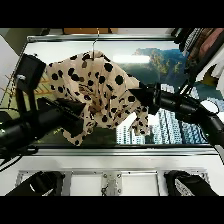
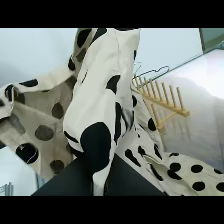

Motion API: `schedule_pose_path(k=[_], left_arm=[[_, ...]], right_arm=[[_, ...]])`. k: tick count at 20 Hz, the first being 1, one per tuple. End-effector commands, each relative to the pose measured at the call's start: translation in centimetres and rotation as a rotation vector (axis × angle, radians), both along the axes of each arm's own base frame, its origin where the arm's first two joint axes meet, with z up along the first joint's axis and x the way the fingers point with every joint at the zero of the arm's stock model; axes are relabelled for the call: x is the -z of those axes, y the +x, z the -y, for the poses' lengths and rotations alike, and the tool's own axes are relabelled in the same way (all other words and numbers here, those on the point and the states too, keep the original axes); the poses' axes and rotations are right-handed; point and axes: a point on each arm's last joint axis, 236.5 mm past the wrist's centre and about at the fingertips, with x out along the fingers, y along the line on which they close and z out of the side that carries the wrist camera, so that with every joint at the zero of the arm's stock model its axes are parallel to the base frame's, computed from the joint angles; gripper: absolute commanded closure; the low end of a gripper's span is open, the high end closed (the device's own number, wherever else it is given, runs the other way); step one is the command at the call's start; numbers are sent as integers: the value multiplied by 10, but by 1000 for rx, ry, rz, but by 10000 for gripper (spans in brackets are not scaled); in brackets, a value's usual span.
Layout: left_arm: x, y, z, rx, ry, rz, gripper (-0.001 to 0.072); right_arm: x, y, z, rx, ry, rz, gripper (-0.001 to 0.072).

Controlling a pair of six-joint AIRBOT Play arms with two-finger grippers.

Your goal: Fold the clothes and pants, and hang the long-sleeved shirts on hangers.

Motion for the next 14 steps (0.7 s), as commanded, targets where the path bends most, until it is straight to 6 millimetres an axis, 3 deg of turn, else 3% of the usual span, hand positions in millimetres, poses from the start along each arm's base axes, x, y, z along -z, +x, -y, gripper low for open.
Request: schedule_pose_path(k=[1,2,7,10,11,12,13,14], left_arm=[[-2,10,-15,-64,-35,-19,372],[-3,14,-16,-73,-38,-13,176],[-29,32,-46,-179,-105,72,181],[-30,34,-63,-228,-109,71,193],[-28,34,-64,-232,-103,60,346],[-24,35,-64,-233,-95,49,557],[-21,37,-62,-233,-87,39,695],[-16,40,-60,-232,-81,26,695]], right_arm=[[-5,-3,0,-2,3,12,708],[-6,-4,0,-1,4,16,708],[-17,-3,6,47,-10,70,708],[-33,9,27,169,-21,115,708],[-41,16,42,235,-23,134,708],[-49,21,59,304,-28,152,708],[-57,26,80,389,-41,177,708],[-62,31,103,475,-55,183,708]])
